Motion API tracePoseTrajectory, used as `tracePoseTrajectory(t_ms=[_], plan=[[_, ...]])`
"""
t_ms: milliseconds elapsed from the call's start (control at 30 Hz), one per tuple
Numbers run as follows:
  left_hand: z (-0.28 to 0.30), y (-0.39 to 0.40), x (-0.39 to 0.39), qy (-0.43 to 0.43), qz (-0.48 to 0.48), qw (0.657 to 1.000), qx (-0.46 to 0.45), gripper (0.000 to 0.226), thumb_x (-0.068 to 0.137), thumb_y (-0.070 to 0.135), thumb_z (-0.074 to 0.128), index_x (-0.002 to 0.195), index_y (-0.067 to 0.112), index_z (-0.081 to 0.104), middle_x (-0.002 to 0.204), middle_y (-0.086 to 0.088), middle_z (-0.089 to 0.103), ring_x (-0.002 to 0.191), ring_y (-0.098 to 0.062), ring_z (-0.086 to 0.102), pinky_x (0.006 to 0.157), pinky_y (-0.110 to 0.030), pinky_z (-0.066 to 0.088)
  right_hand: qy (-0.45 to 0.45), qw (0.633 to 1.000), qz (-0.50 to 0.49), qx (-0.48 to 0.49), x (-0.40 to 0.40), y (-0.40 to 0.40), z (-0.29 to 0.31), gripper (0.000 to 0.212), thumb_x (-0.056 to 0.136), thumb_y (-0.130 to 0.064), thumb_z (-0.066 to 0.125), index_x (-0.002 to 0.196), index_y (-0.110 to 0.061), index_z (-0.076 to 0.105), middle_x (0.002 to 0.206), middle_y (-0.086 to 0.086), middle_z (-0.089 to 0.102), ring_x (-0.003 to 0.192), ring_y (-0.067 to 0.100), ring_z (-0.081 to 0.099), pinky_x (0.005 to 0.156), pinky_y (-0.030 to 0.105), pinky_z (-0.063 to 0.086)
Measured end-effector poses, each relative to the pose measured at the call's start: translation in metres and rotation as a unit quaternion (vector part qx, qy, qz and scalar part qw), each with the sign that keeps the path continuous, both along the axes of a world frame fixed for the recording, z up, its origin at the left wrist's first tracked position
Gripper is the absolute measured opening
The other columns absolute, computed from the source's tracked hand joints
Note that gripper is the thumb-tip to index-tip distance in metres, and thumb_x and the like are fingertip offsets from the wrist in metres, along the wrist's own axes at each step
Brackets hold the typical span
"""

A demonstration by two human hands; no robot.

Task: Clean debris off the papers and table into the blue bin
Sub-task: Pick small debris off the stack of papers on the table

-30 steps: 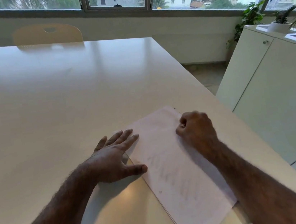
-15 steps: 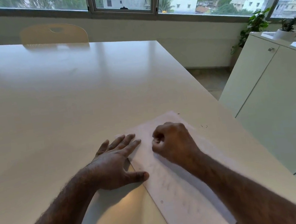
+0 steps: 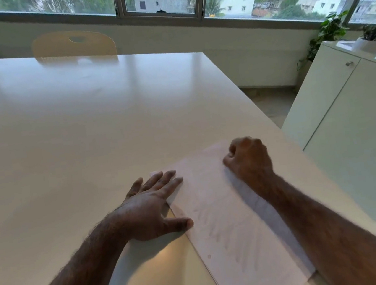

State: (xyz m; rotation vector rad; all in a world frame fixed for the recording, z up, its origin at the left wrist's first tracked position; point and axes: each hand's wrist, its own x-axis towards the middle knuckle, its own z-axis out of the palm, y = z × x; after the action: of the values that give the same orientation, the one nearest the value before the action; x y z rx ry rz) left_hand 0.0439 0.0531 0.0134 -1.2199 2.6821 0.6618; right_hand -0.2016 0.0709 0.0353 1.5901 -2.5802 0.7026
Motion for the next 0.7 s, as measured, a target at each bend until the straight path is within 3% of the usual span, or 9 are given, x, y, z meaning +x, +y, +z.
tracePoseTrajectory(t_ms=[133, 300, 367, 500, 633, 700], plan=[[0.001, -0.002, -0.001, -0.002, -0.002, 1.000, 0.003, 0.114, 0.058, 0.092, 0.033, 0.151, 0.043, -0.008, 0.157, 0.021, -0.021, 0.139, 0.001, -0.029, 0.115, -0.034, -0.020, -0.025, 0.981, 0.195, 0.008, 0.059, 0.005, -0.014, 0.018, 0.075, -0.026, 0.061, 0.082, -0.015, 0.073, 0.084, 0.002, 0.070, 0.078, 0.020, 0.065, 0.071, 0.024, 0.052], [0.003, 0.000, -0.002, -0.006, -0.003, 1.000, -0.002, 0.101, 0.075, 0.080, 0.047, 0.152, 0.041, -0.007, 0.157, 0.021, -0.021, 0.141, -0.001, -0.027, 0.117, -0.036, -0.018, 0.040, 0.999, 0.010, 0.034, -0.001, -0.011, 0.009, 0.021, 0.074, -0.023, 0.061, 0.087, -0.012, 0.071, 0.090, 0.009, 0.070, 0.088, 0.028, 0.068, 0.069, 0.024, 0.048], [0.002, 0.000, -0.002, -0.003, -0.006, 1.000, -0.005, 0.102, 0.076, 0.080, 0.047, 0.152, 0.040, -0.007, 0.157, 0.020, -0.021, 0.141, -0.001, -0.026, 0.117, -0.036, -0.018, 0.009, 0.998, 0.053, 0.032, 0.016, 0.003, 0.013, 0.020, 0.072, -0.026, 0.063, 0.085, -0.014, 0.071, 0.086, 0.005, 0.072, 0.084, 0.025, 0.068, 0.072, 0.024, 0.050], [0.003, -0.002, -0.001, 0.001, -0.005, 1.000, 0.007, 0.102, 0.076, 0.078, 0.049, 0.152, 0.040, -0.008, 0.157, 0.019, -0.022, 0.140, 0.000, -0.028, 0.116, -0.036, -0.020, -0.071, 0.961, 0.249, 0.100, 0.080, 0.056, 0.009, 0.009, 0.078, -0.026, 0.067, 0.085, -0.021, 0.069, 0.082, -0.005, 0.066, 0.074, 0.008, 0.061, 0.071, 0.025, 0.055], [0.002, -0.002, -0.001, -0.004, -0.003, 1.000, 0.011, 0.102, 0.075, 0.079, 0.049, 0.152, 0.041, -0.007, 0.157, 0.020, -0.021, 0.140, 0.000, -0.027, 0.116, -0.035, -0.020, -0.014, 0.994, 0.104, 0.015, 0.042, 0.048, 0.000, 0.012, 0.074, -0.024, 0.060, 0.075, -0.016, 0.068, 0.081, 0.001, 0.064, 0.075, 0.020, 0.061, 0.068, 0.031, 0.052], [0.001, -0.002, 0.001, -0.005, -0.002, 1.000, 0.012, 0.105, 0.072, 0.084, 0.045, 0.152, 0.041, -0.008, 0.157, 0.021, -0.021, 0.139, 0.001, -0.028, 0.116, -0.035, -0.020, -0.034, 0.987, 0.155, 0.014, 0.058, 0.057, 0.002, 0.013, 0.074, -0.024, 0.059, 0.078, -0.015, 0.070, 0.081, 0.001, 0.065, 0.074, 0.019, 0.062, 0.069, 0.031, 0.053]])
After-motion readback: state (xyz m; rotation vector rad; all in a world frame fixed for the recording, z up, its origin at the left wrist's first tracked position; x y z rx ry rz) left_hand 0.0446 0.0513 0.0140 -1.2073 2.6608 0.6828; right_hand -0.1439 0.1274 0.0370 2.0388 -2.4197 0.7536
